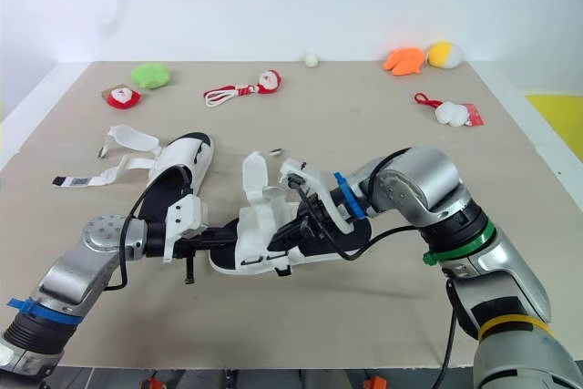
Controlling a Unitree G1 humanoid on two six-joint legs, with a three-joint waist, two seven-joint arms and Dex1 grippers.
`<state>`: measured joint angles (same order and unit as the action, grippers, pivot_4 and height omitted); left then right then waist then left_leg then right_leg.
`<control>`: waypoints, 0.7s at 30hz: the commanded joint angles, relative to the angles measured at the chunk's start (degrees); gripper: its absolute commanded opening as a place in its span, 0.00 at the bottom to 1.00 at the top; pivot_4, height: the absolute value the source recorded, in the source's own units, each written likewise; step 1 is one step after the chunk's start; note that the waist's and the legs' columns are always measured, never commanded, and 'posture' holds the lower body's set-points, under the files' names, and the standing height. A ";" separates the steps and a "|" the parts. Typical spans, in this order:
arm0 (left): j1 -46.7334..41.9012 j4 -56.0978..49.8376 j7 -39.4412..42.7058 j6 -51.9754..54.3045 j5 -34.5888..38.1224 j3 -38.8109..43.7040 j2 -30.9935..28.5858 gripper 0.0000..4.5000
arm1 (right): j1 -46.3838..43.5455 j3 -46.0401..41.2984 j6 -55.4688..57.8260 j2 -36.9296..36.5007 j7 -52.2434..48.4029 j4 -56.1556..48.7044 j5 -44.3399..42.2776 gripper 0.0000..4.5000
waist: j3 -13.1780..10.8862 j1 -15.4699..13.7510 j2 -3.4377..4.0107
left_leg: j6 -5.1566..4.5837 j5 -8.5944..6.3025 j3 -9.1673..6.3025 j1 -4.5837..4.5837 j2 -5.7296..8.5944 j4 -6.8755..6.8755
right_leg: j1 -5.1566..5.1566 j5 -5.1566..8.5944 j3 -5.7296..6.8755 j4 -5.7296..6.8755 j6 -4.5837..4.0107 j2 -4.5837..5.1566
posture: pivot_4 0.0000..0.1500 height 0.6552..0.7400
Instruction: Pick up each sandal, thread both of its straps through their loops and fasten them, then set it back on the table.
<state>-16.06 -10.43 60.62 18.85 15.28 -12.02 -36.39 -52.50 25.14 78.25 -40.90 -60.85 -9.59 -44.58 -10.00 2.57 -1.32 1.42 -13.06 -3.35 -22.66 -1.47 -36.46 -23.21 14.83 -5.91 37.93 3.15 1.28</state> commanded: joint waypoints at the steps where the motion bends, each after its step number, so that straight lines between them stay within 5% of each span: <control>1: 1.79 2.60 0.07 2.17 -2.31 -3.75 0.12 0.00 | 0.44 0.92 -1.42 -1.71 -1.45 -2.52 1.22 0.01 | 0.00 0.00 0.00 | 0.00 0.00 0.00 0.00 0.01 0.00 | 0.00 0.00 0.00 0.00 0.00 0.00 | 1.00 1.00; 10: 1.65 2.72 0.05 2.12 -2.31 -3.85 0.26 0.00 | 0.20 -0.75 -2.55 -1.33 -3.56 -1.86 0.94 0.01 | 0.00 0.00 0.00 | 0.01 0.01 -0.01 0.00 0.03 -0.01 | 0.01 0.00 0.00 0.00 0.02 0.03 | 1.00 1.00; 11: 1.64 2.72 0.05 2.12 -2.32 -3.87 0.27 0.00 | -0.02 -0.97 -2.21 -1.15 -3.51 -1.52 0.83 0.16 | 0.00 0.00 0.00 | 0.01 0.01 -0.01 0.00 0.03 -0.01 | 0.01 0.01 0.00 0.00 0.02 0.03 | 1.00 1.00; 19: 1.45 2.99 0.11 2.06 -2.32 -3.88 0.32 0.00 | -3.39 -5.28 4.39 2.21 -1.50 3.58 -1.46 0.96 | 0.00 0.02 0.00 | 0.04 0.02 -0.01 0.02 0.03 -0.02 | 0.02 -0.04 0.00 0.00 0.02 0.02 | 1.00 1.00; 21: 1.38 3.05 0.10 2.02 -2.32 -3.92 0.37 0.00 | -4.59 -6.62 5.28 3.49 -0.74 5.62 -1.42 0.99 | 0.00 0.01 0.00 | 0.05 0.03 -0.01 0.02 0.02 -0.02 | 0.02 -0.06 0.01 0.00 0.01 0.02 | 1.00 1.00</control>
<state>-16.41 -9.98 60.58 18.85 15.27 -12.18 -36.25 -55.47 21.39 82.73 -37.94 -62.16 -5.03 -45.41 -10.00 2.58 -1.33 1.47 -13.03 -3.38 -22.64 -1.45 -36.49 -23.18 14.77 -5.89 37.94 3.16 1.30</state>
